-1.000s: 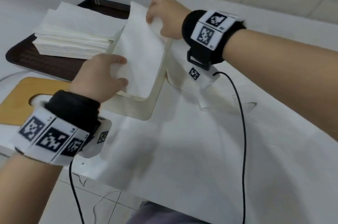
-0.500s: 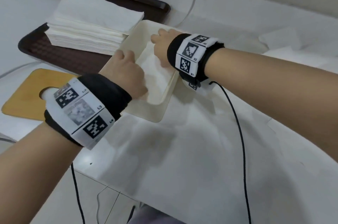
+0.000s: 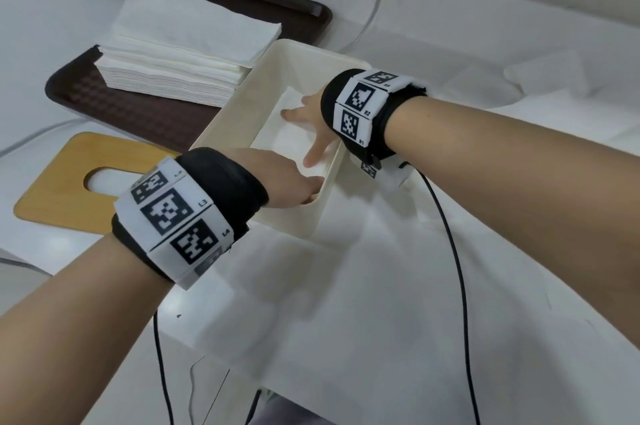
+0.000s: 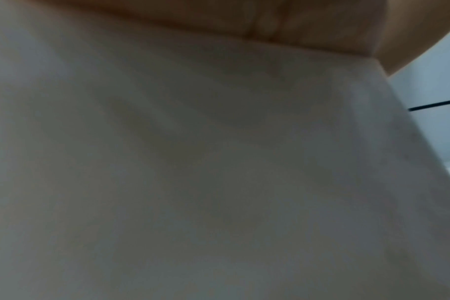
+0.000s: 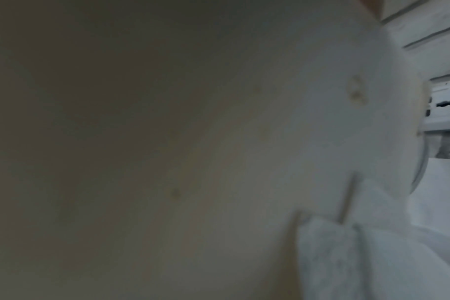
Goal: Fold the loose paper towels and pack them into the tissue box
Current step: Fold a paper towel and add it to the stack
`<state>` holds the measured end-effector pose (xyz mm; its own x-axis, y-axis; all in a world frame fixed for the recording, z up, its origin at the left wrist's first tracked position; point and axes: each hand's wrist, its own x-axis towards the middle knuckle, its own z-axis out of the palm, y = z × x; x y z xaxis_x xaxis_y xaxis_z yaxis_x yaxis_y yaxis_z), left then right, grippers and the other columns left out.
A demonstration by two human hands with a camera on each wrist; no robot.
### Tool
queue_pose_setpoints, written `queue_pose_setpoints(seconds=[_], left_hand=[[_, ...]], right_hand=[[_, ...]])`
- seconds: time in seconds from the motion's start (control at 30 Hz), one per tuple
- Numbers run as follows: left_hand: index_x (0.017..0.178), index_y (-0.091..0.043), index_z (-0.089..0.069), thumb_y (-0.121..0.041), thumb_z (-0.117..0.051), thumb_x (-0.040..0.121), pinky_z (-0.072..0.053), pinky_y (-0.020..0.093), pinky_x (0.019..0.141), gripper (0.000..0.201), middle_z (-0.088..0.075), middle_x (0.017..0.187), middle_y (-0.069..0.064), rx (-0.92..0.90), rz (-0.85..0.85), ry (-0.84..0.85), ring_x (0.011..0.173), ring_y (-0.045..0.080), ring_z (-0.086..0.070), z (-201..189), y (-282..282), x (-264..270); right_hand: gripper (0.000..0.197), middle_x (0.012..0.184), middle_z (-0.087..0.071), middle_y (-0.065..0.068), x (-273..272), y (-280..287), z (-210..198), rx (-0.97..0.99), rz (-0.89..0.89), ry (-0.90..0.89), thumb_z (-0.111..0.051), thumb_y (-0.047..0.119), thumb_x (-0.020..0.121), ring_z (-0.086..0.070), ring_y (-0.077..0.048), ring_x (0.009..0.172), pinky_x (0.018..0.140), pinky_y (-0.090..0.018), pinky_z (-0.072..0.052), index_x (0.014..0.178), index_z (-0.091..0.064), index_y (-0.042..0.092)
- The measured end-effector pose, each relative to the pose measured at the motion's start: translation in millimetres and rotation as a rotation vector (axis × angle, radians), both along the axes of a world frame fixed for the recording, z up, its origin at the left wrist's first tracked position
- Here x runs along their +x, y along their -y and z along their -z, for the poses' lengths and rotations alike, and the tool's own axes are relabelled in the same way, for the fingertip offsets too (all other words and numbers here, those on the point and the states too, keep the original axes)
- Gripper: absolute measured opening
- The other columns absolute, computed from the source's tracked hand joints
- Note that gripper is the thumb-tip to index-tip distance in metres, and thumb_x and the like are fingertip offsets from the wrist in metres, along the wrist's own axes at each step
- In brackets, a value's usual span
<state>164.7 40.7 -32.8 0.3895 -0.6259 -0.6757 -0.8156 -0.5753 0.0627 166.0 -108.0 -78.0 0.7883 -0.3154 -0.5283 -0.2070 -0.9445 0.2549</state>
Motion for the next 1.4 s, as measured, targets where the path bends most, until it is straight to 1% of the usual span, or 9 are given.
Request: queue_pose_setpoints(seconds=[0.13,0.3,0.4,0.5,0.63,0.77,0.97,1.23,1.4], left_hand=[[0.136,-0.022,-0.042,-0.031,-0.026,0.101,-0.029,0.022,0.079,0.040,-0.047,0.124,-0.007,-0.047,0.057,-0.015,0.103,0.017,-0.042,4,1,3],[0.133,-0.015,-0.042,-0.037,-0.027,0.097,-0.025,0.033,0.105,0.045,-0.039,0.144,0.006,0.038,0.107,0.070,0.132,0.024,-0.033,9,2,11],[0.137,-0.020,-0.041,-0.032,-0.027,0.100,-0.025,0.032,0.105,0.042,-0.039,0.145,0.001,-0.028,0.112,0.012,0.131,0.021,-0.035,5,-3,7],[0.108,-0.027,-0.057,-0.029,-0.038,0.097,-0.030,0.025,0.080,0.021,-0.051,0.114,-0.002,-0.342,-0.095,-0.094,0.106,0.017,-0.045,-6,-16,2],[0.110,-0.031,-0.063,-0.029,-0.046,0.094,-0.034,0.022,0.070,0.024,-0.054,0.095,-0.015,-0.865,-0.239,-0.059,0.083,0.003,-0.051,-11,-37,-11],[0.092,-0.031,-0.064,-0.023,-0.052,0.090,-0.037,0.003,0.061,0.014,-0.057,0.082,-0.018,-1.182,-0.262,-0.157,0.070,-0.012,-0.053,-16,-41,-49],[0.090,-0.029,-0.064,-0.026,-0.053,0.090,-0.038,0.005,0.054,0.011,-0.060,0.085,-0.013,-0.997,-0.198,-0.310,0.066,0.011,-0.059,4,-7,-90],[0.128,-0.024,-0.047,-0.036,-0.056,0.089,-0.040,0.025,0.081,0.042,-0.052,0.126,-0.001,-0.513,-0.054,-0.191,0.093,0.015,-0.051,30,37,-111],[0.136,-0.030,-0.040,-0.033,-0.067,0.082,-0.030,0.022,0.084,0.060,-0.049,0.132,-0.001,-0.550,0.021,-0.155,0.116,0.018,-0.048,35,53,-119]], right_hand=[[0.059,0.130,-0.053,-0.012,7,-2,-3,-0.054,0.028,0.097,-0.040,0.053,0.092,-0.055,-0.029,0.104,0.084,-0.038,-0.041,0.137,-0.043,0.015],[0.059,0.143,-0.039,-0.014,-3,-11,-20,0.074,0.040,0.022,-0.048,0.034,0.095,-0.040,-0.030,0.129,0.099,-0.032,-0.034,0.144,-0.028,0.009],[0.049,0.142,-0.042,-0.009,-17,-16,-41,0.150,0.119,0.249,-0.045,0.034,0.096,-0.042,-0.026,0.128,0.102,-0.032,-0.033,0.138,-0.040,0.011],[0.042,0.141,-0.042,-0.003,-53,-22,-64,0.225,0.179,0.552,-0.043,0.032,0.096,-0.042,-0.021,0.126,0.104,-0.033,-0.035,0.136,-0.041,0.019],[0.033,0.126,-0.044,-0.002,-132,-28,-63,0.260,0.335,0.790,-0.051,0.031,0.091,-0.050,-0.019,0.110,0.094,-0.037,-0.042,0.121,-0.049,0.016],[0.033,0.121,-0.044,-0.002,-194,-27,-33,0.218,0.516,0.662,-0.058,0.029,0.087,-0.051,-0.021,0.104,0.085,-0.034,-0.044,0.115,-0.048,0.016],[0.046,0.123,-0.038,-0.005,-230,-21,6,0.143,0.456,0.298,-0.053,0.011,0.086,-0.045,-0.024,0.104,0.074,-0.029,-0.034,0.127,-0.039,0.025],[0.023,0.106,-0.047,-0.006,-237,-16,5,0.036,0.308,0.375,-0.037,0.002,0.089,-0.050,-0.026,0.094,0.071,-0.031,-0.028,0.101,-0.050,0.015],[0.019,0.092,-0.057,0.002,-261,0,-14,0.440,0.518,0.729,-0.052,0.013,0.089,-0.056,-0.021,0.088,0.075,-0.025,-0.046,0.073,-0.047,0.021]])
